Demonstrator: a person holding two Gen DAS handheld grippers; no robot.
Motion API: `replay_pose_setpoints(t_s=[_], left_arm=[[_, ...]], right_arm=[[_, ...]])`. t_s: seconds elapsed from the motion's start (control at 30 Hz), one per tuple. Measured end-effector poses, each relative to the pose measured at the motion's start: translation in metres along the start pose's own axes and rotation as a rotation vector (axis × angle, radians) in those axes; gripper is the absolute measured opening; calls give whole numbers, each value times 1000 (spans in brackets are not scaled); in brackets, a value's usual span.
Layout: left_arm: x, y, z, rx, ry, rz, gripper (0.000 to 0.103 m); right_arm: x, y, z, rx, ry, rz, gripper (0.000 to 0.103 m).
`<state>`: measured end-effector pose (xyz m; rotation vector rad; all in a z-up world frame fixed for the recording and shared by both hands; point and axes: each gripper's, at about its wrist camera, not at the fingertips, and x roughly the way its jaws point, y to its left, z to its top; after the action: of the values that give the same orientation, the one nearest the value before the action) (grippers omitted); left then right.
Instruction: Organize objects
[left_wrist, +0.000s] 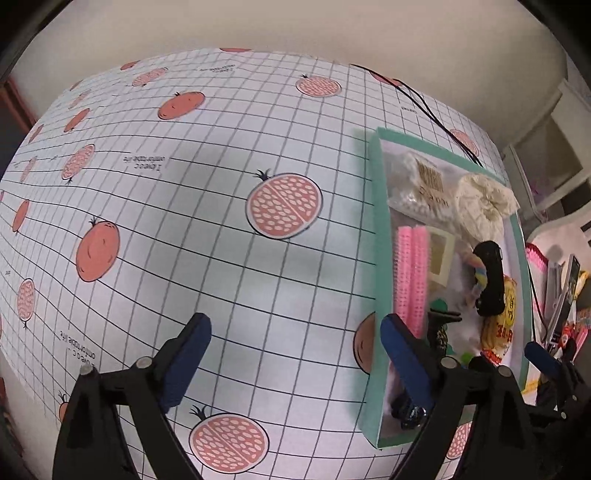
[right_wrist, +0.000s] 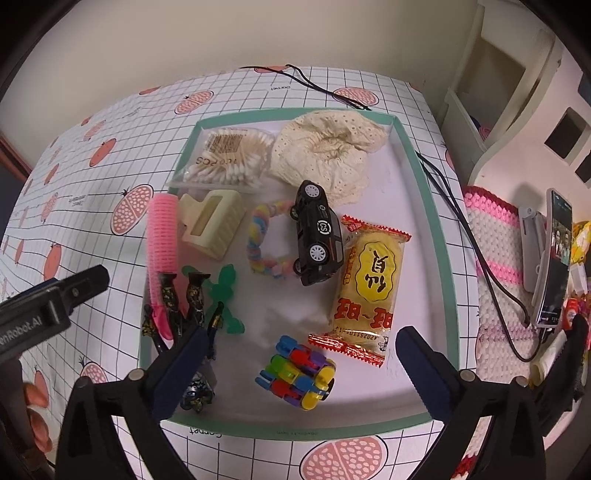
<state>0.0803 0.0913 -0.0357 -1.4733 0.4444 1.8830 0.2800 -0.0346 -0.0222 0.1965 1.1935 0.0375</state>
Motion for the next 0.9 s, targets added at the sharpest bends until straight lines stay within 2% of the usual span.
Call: replay_pose_setpoints(t_s=[0.2, 0.43, 0.63, 0.9], left_arm=[[-5, 15, 5, -41, -36, 10, 98], [-16, 30, 5, -95, -79, -14, 97], [-31, 42, -2, -90, -159, 18, 97], [-44, 53, -17, -53, -168, 20, 97]], right_arm=[[-4, 1, 2, 17, -56, -2, 103], [-8, 6, 1, 41, -85, -9, 103], [-14, 9, -7, 65, -104, -20, 103], [-22, 15, -27, 78, -106, -19, 103]])
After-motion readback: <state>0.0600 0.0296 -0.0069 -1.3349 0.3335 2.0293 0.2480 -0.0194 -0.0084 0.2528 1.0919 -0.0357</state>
